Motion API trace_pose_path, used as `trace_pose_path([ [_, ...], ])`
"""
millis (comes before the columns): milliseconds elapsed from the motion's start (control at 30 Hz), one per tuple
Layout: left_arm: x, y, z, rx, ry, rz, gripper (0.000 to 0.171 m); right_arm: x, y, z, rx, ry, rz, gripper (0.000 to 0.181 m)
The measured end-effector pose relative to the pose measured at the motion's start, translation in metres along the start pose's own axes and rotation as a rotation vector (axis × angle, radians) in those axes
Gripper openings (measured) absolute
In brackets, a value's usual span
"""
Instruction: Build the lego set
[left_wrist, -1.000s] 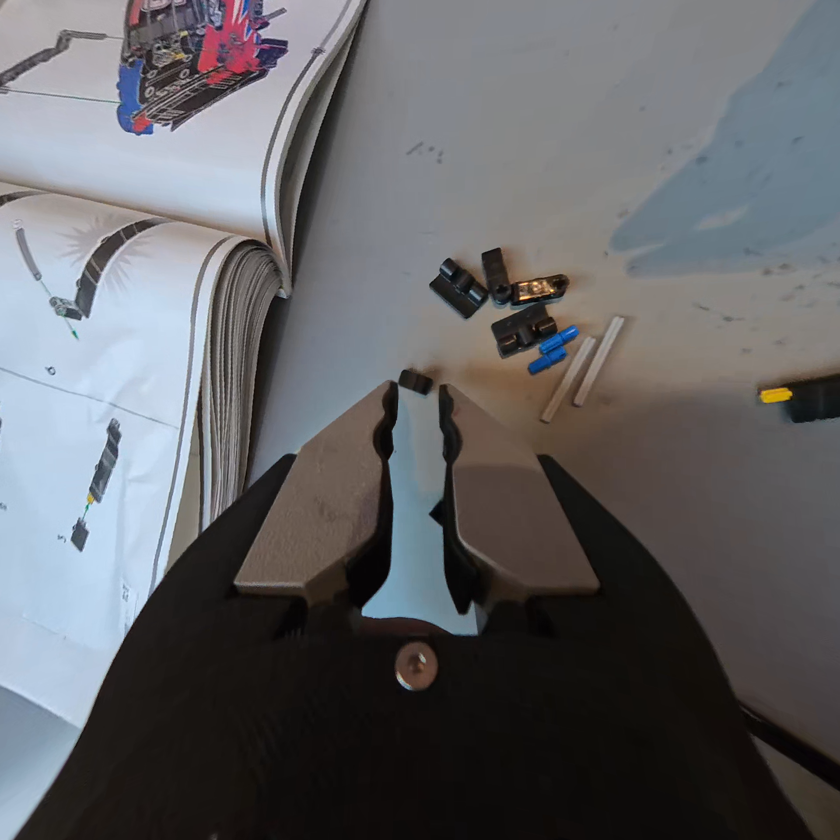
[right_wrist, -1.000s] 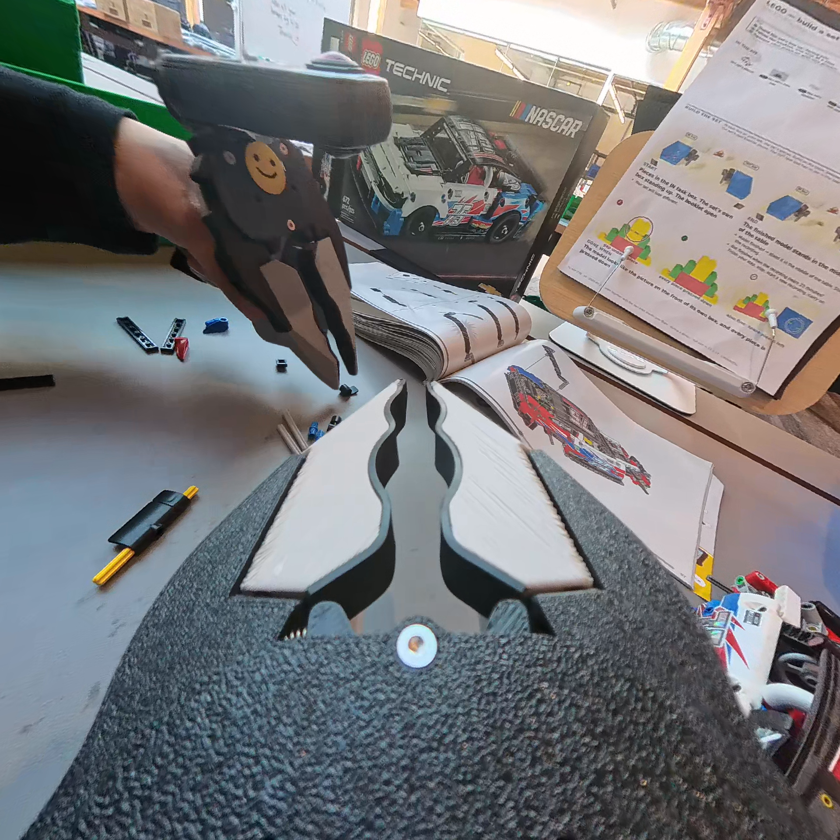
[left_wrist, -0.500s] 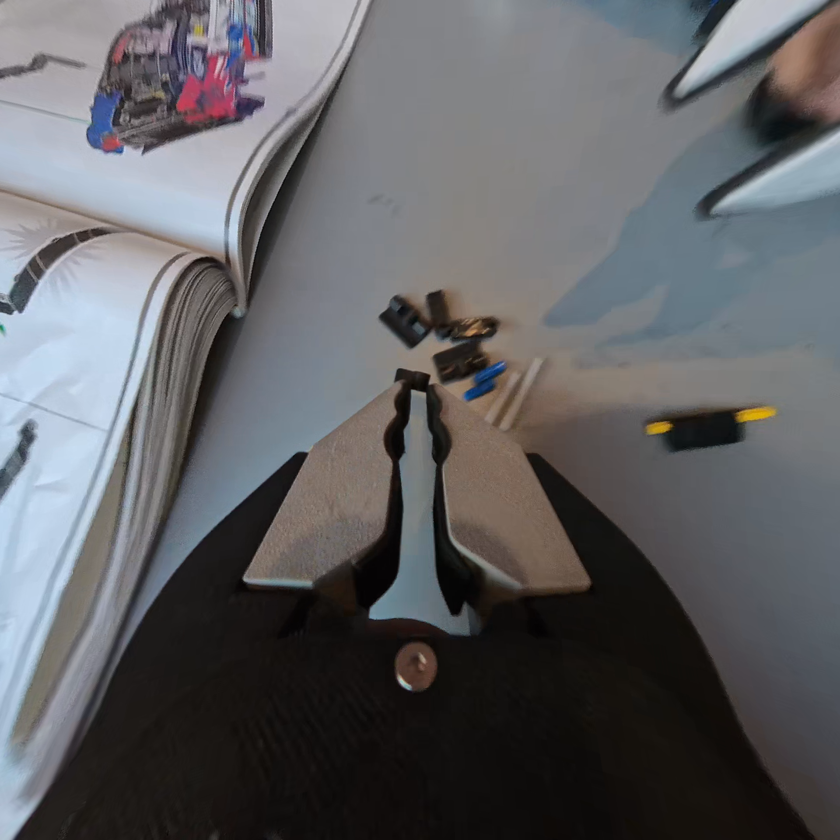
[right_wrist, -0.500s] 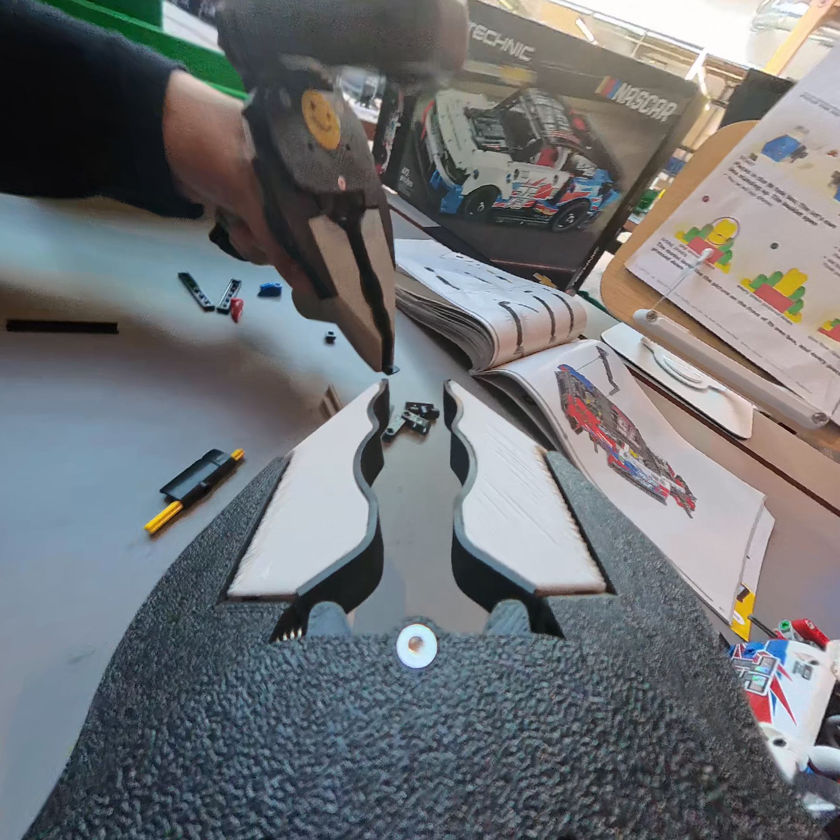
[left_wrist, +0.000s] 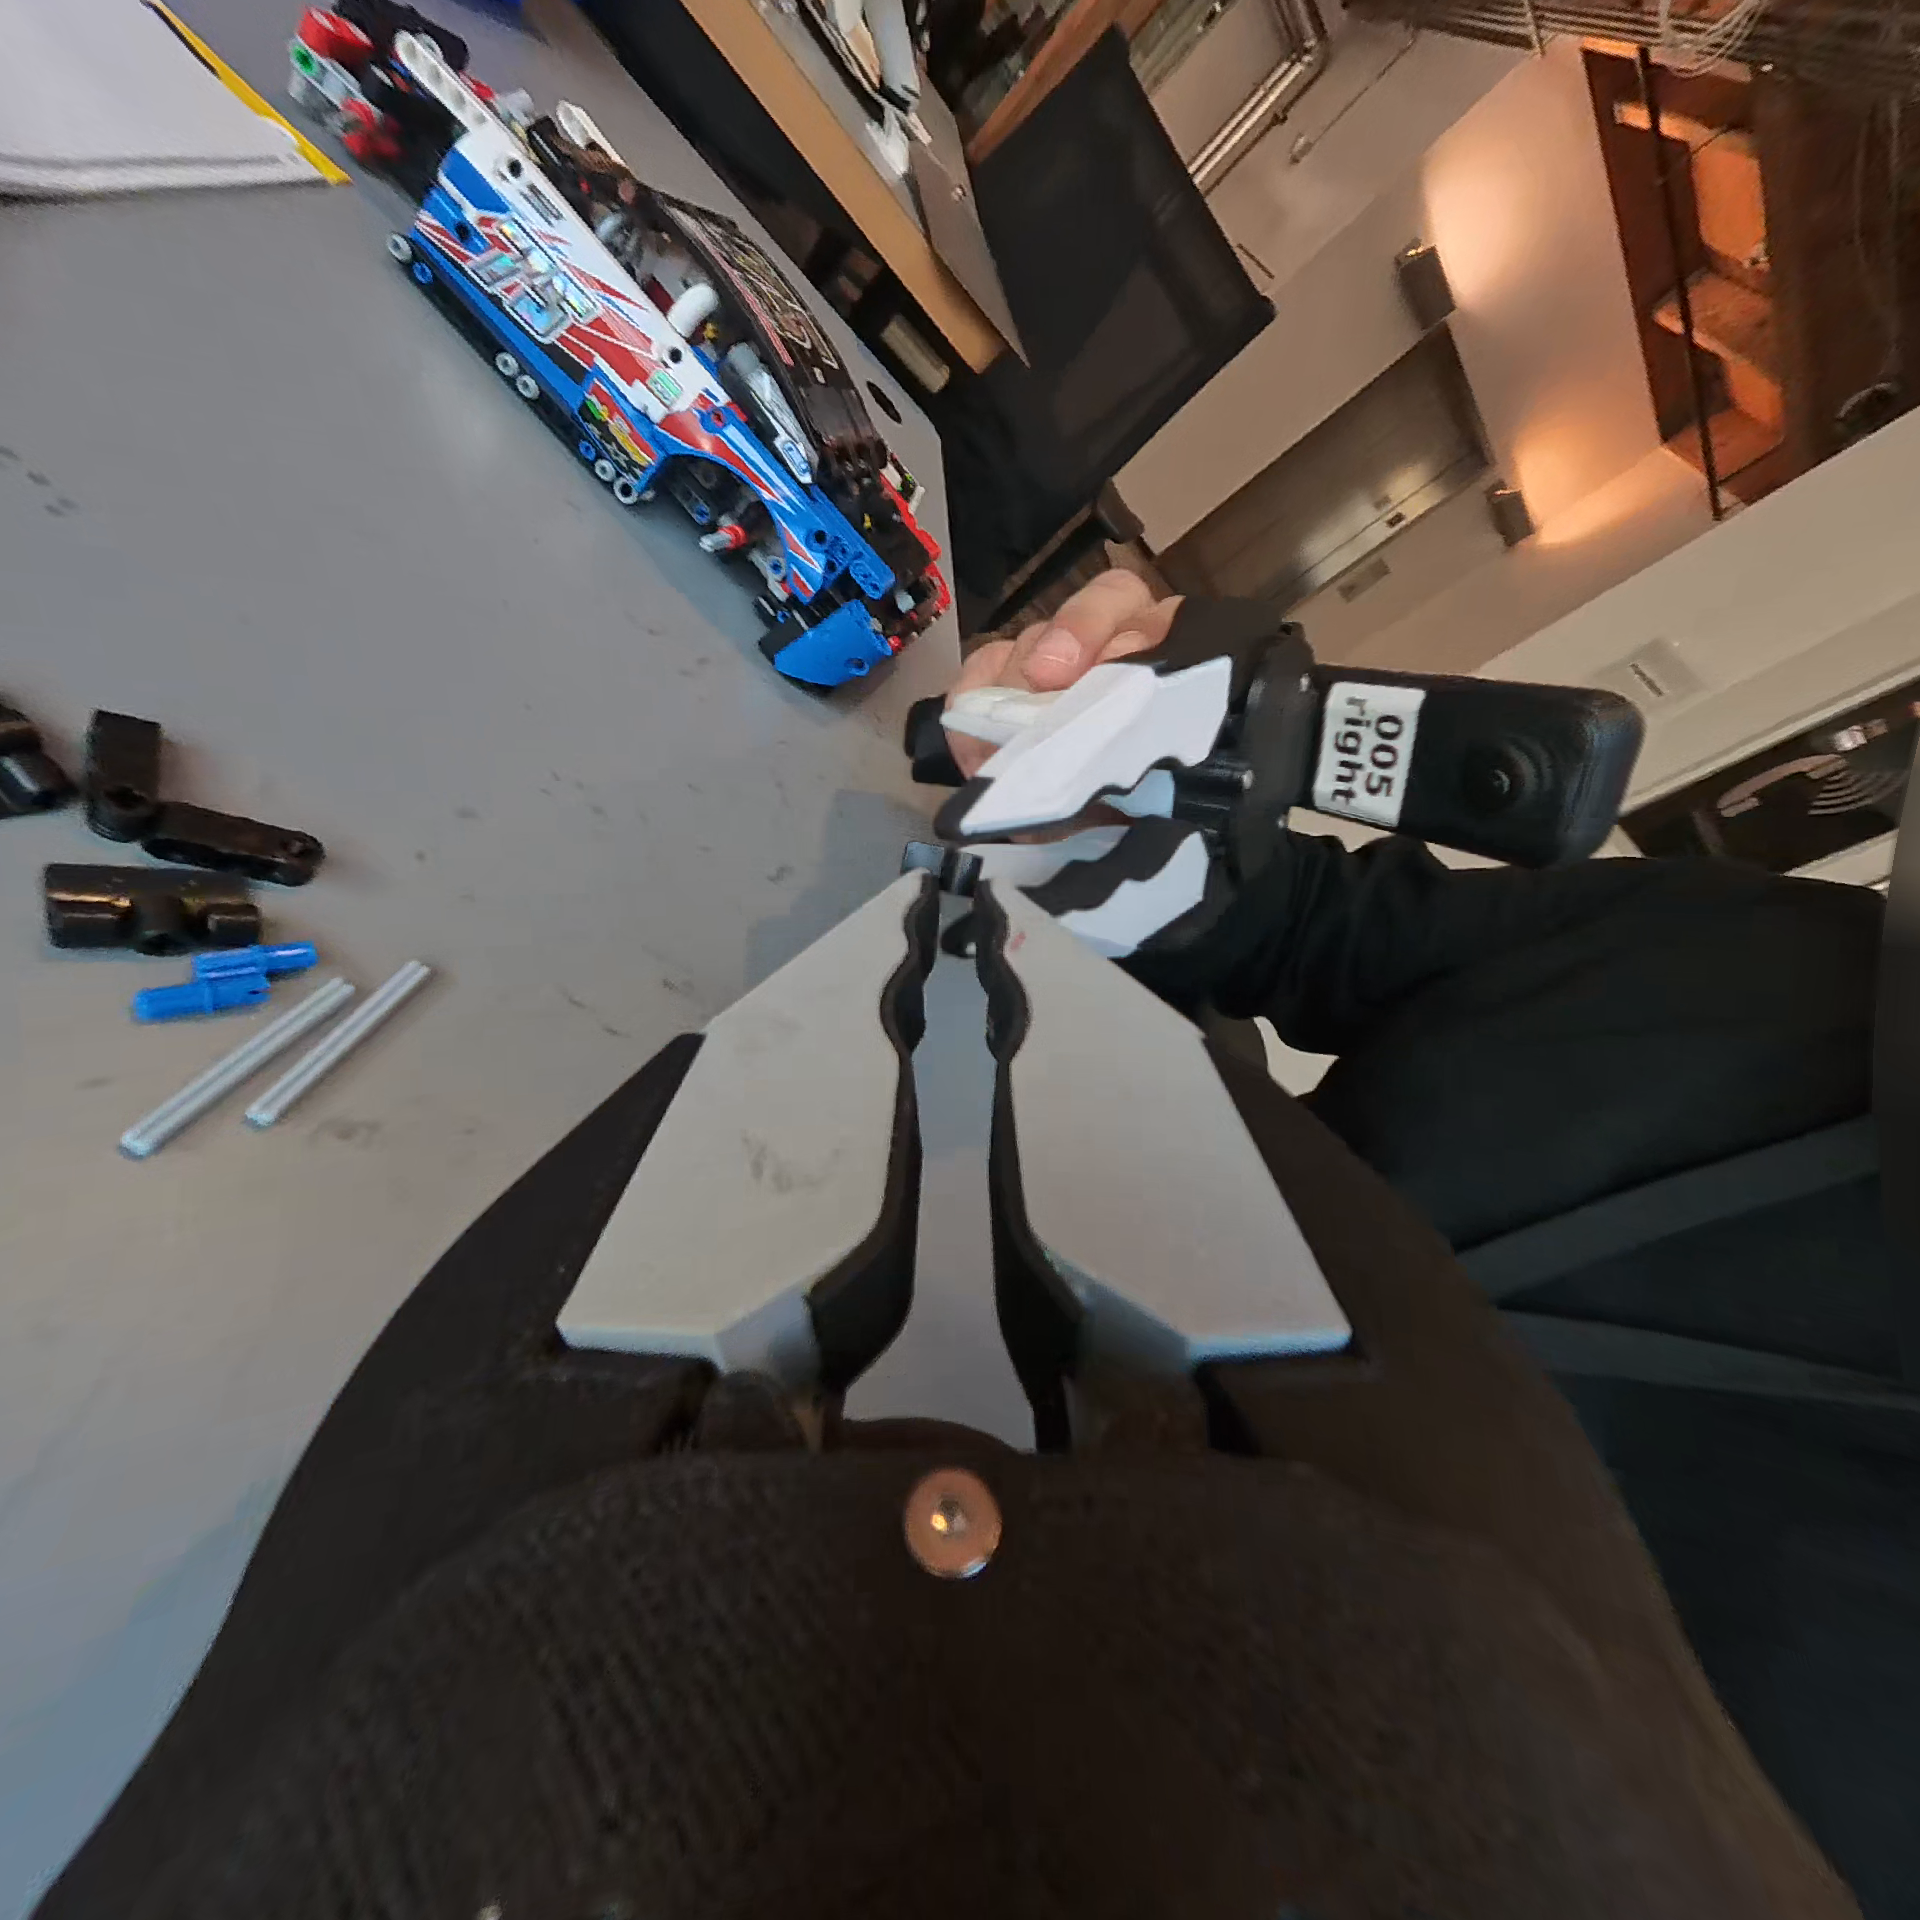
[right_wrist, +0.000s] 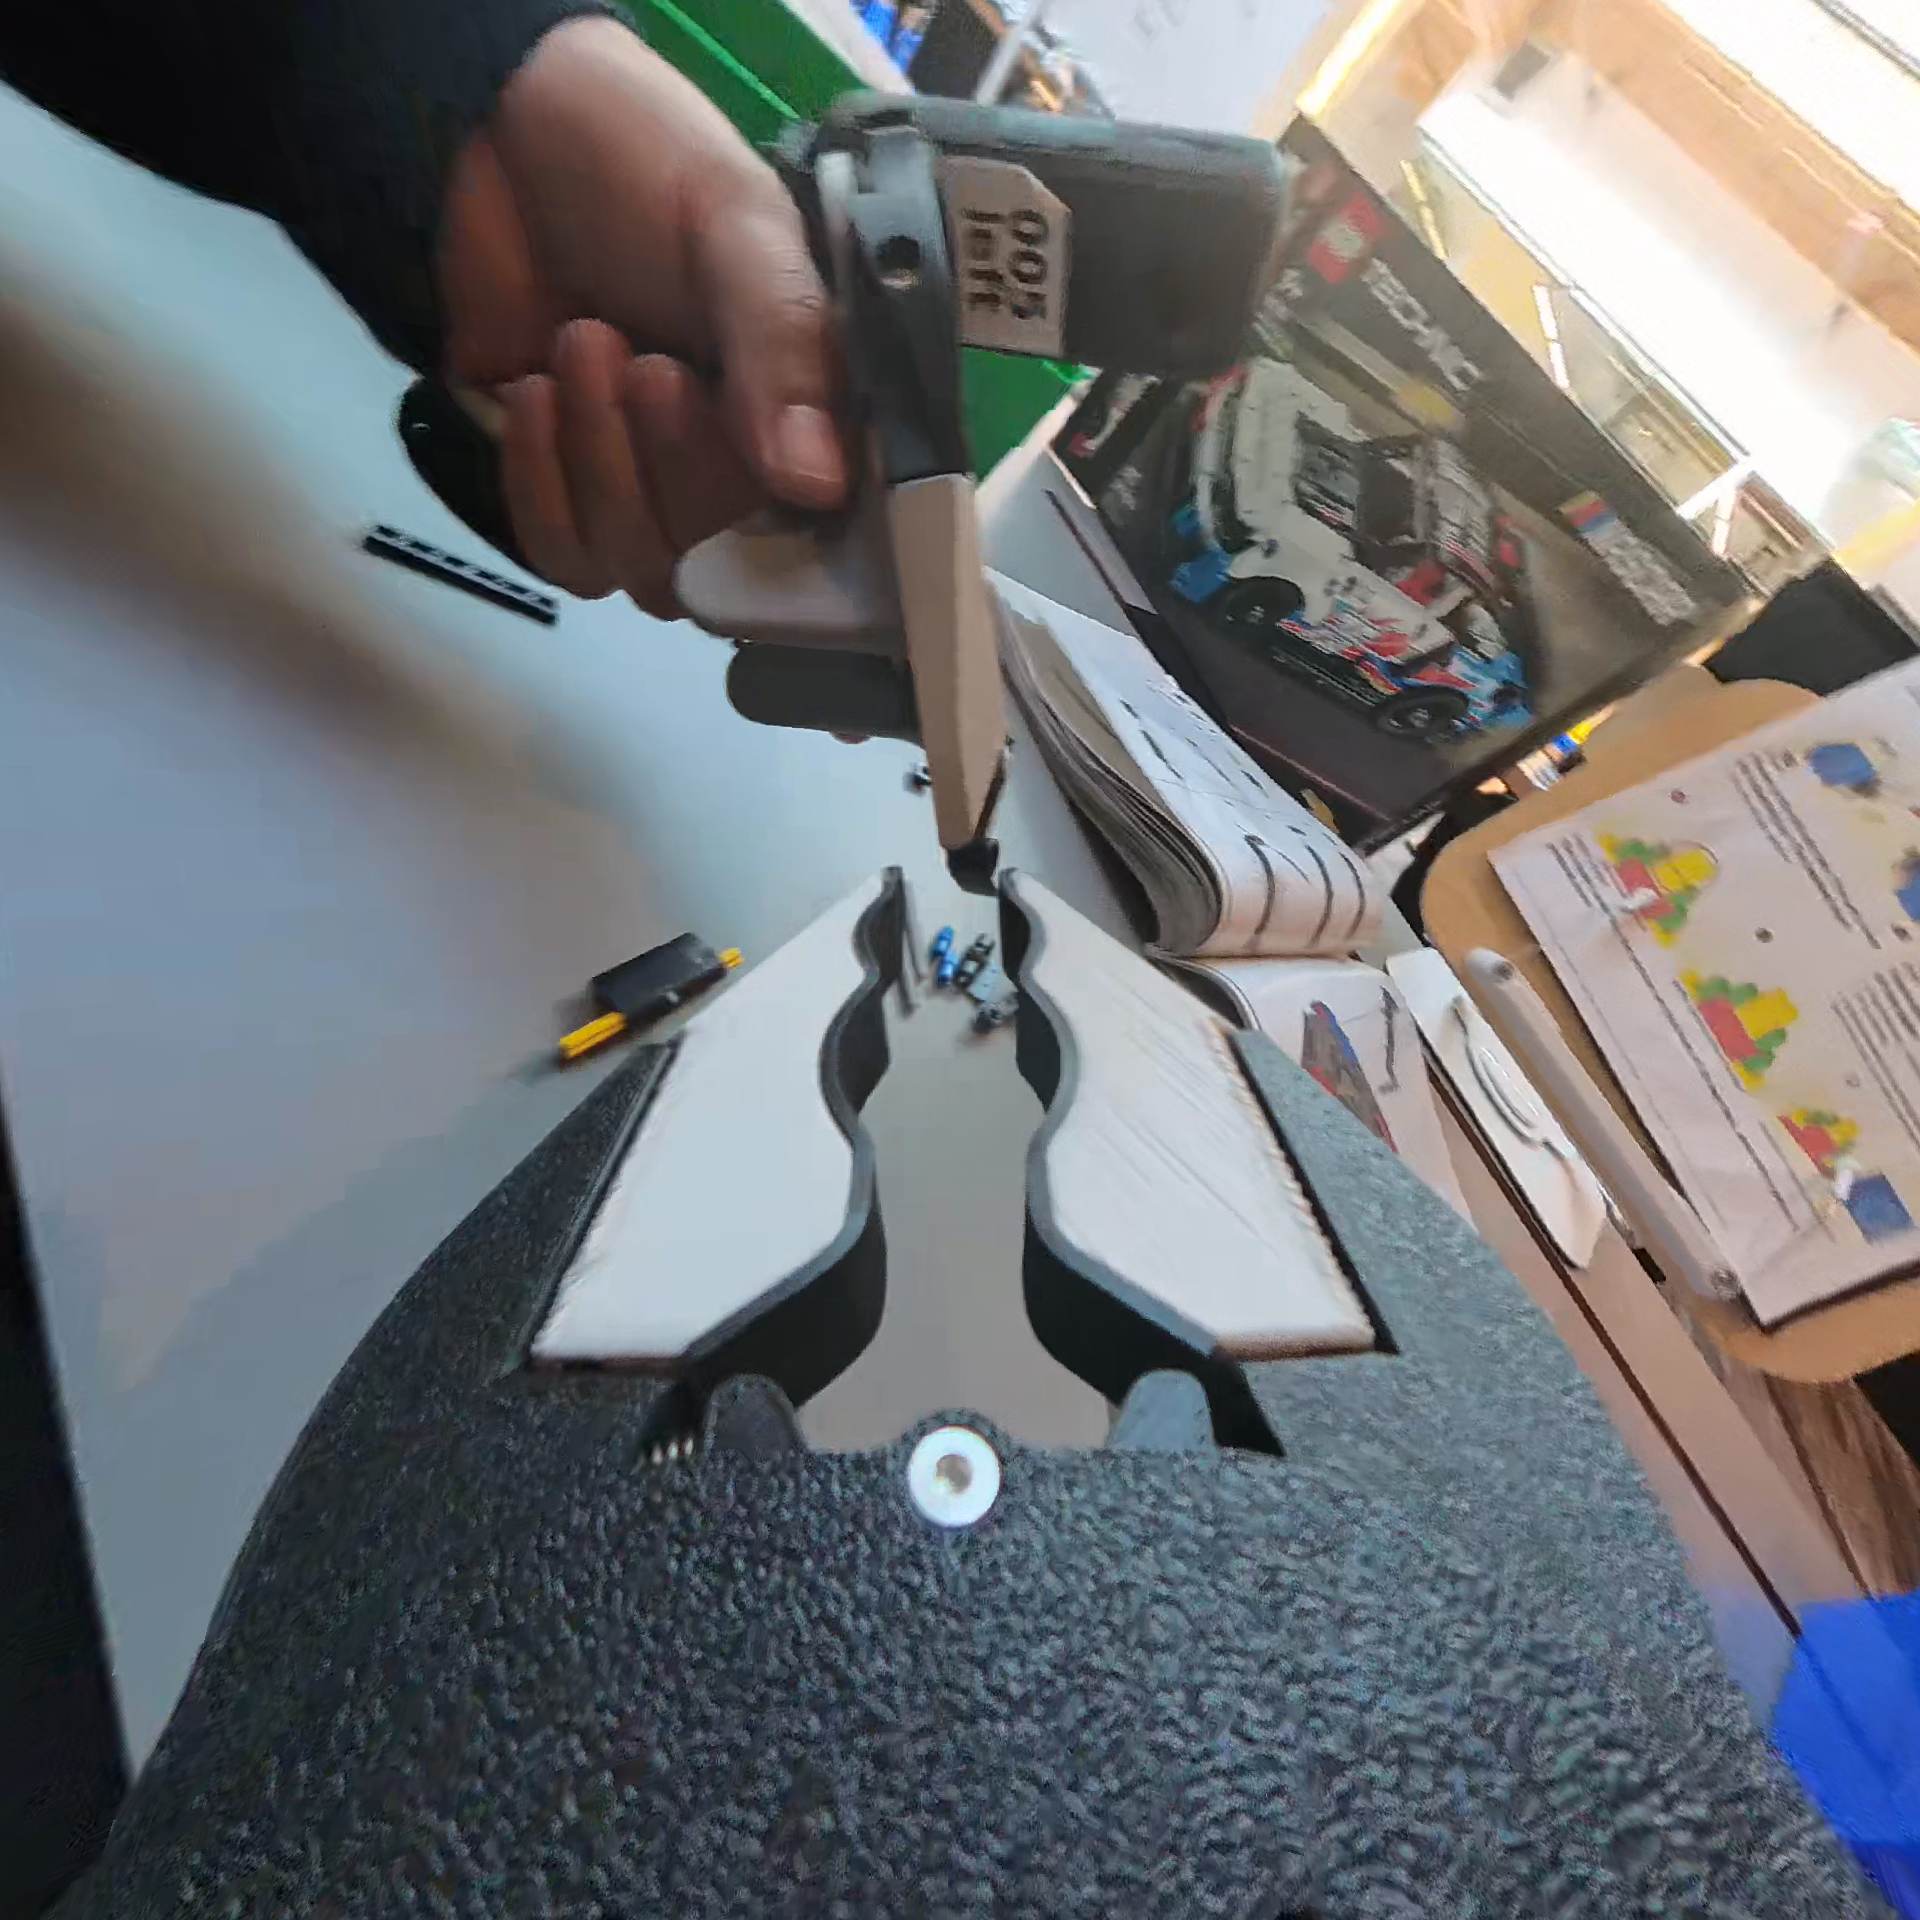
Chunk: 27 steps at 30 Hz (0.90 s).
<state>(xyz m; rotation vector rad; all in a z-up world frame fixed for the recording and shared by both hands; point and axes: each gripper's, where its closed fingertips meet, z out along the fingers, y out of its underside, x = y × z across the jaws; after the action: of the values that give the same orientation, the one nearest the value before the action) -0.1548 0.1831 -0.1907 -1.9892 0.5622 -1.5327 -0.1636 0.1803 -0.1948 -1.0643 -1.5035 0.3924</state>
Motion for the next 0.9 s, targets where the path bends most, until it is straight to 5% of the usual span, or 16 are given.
trace_pose_path([
  [233, 0.013, 0.033, 0.013, -0.135, 0.056, -0.004, 0.004, -0.027, 0.002, -0.016, -0.062, -0.066, -0.087, 0.008],
  [400, 0.003, 0.055, 0.023, -0.262, -0.033, 0.073, 0.004, -0.044, 0.019, -0.024, -0.145, -0.089, -0.138, 0.008],
  [667, -0.057, 0.059, -0.017, -0.511, -0.46, 0.609, 0.022, -0.062, 0.053, -0.033, -0.256, -0.174, -0.204, 0.008],
  [900, -0.051, 0.067, -0.007, -0.571, -0.346, 0.757, 0.032, -0.071, 0.062, -0.034, -0.317, -0.249, -0.165, 0.008],
])
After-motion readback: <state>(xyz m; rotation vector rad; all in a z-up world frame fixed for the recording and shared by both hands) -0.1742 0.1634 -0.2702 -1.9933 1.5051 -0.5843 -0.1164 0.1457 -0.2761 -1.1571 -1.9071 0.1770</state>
